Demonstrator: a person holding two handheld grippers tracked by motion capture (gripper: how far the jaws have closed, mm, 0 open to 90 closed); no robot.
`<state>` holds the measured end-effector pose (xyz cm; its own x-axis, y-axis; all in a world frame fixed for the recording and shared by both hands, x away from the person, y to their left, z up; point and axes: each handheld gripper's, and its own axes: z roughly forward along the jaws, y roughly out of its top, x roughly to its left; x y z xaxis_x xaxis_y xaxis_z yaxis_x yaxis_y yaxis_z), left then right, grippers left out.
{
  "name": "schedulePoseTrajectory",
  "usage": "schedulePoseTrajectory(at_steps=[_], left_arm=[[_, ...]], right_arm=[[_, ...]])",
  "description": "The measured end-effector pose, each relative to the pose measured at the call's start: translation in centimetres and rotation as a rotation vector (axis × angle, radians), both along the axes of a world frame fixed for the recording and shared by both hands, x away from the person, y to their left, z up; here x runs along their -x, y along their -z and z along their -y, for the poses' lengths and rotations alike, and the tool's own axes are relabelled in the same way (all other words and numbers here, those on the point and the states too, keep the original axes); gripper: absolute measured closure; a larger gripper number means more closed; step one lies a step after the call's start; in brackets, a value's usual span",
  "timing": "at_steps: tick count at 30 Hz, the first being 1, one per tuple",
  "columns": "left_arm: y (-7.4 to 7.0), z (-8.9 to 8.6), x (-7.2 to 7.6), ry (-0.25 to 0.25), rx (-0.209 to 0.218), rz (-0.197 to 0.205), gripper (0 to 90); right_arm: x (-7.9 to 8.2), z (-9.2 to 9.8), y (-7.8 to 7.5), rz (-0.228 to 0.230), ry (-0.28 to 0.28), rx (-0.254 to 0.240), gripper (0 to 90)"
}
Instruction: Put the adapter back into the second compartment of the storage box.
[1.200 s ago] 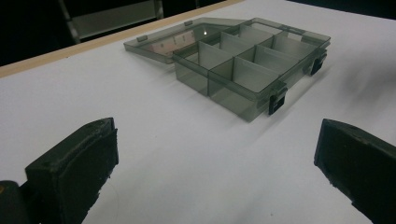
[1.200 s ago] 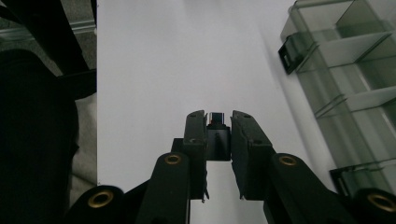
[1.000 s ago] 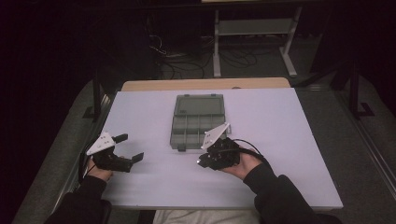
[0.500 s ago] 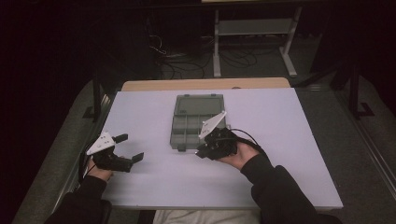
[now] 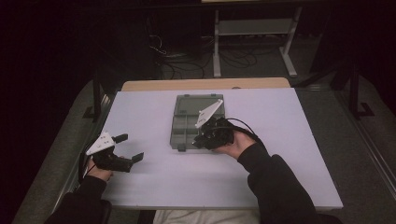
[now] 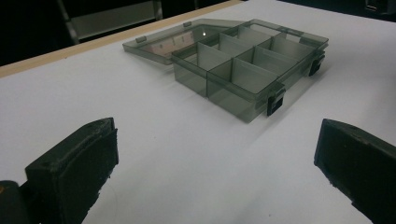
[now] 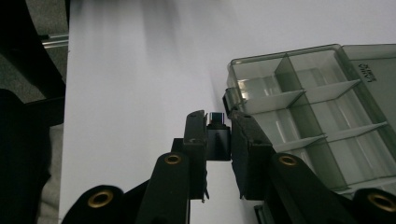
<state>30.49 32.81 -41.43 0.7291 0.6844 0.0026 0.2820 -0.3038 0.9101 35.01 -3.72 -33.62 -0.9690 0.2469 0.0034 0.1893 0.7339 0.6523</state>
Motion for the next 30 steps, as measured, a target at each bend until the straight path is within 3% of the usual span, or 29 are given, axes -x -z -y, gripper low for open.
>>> schedulePoseTrajectory(at_steps=[19,30], left_arm=[[0.0,0.0,0.0,-0.001,0.007,0.002,0.0],[0.0,0.0,0.0,-0.002,0.008,0.001,0.0]], right_arm=[[-3.4,-1.4,-1.4,0.024,0.027,0.042,75.2],[-5.4,-2.2,-1.4,0.022,0.047,0.047,75.2]])
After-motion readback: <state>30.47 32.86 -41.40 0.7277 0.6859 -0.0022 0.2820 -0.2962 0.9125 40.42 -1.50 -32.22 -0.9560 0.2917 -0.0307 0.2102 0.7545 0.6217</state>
